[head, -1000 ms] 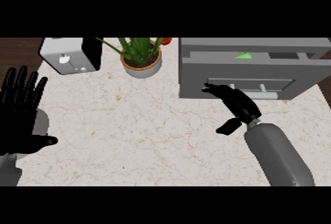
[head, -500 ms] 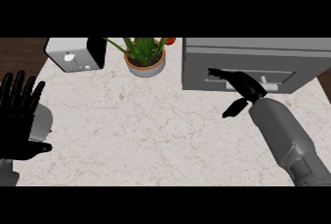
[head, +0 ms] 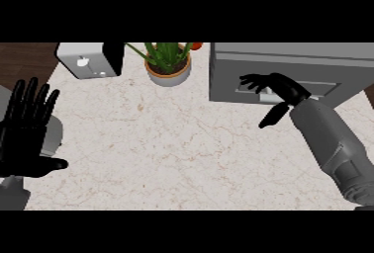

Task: Pick up the cup, place it into the drawer and close the drawer

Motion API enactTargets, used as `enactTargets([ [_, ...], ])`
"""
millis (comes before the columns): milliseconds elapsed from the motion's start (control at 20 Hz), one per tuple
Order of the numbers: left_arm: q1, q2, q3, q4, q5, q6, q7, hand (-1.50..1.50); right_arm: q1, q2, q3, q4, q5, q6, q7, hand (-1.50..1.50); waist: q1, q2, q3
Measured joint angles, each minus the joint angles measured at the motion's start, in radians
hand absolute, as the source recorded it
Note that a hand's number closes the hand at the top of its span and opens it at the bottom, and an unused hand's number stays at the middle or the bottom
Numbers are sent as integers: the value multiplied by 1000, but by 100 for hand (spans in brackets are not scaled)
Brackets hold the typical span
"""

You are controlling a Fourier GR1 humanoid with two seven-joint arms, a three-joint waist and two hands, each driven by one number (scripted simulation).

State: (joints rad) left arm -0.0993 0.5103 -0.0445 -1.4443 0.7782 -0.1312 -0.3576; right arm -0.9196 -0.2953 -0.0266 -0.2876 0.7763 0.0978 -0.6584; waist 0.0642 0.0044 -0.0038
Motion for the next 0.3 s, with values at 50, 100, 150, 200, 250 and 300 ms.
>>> enactTargets([
  [50,-3,-2,-1,0,-1,-3,-1,-150,-5,-5,-2,11,0,8,-8,-150,4,0,-1],
  [100,-2,-4,-2,2,-2,-5,-2,-150,-7,-8,-7,22,-5,20,-18,-150,6,0,0],
  [150,-4,-7,-2,5,-6,-5,-4,-150,-10,-9,-12,35,-11,37,-29,-150,6,1,2],
  [200,-7,-10,-1,10,-9,-5,-8,-150,-10,-7,-19,44,-19,36,-39,-150,6,3,5],
  [250,-5,-12,-3,13,-12,-11,-11,-150,-10,-6,-24,53,-22,34,-50,-150,8,3,6],
  [300,-7,-14,-3,10,-14,-6,-9,-150,-14,-9,-27,62,-25,43,-56,-150,9,4,7],
])
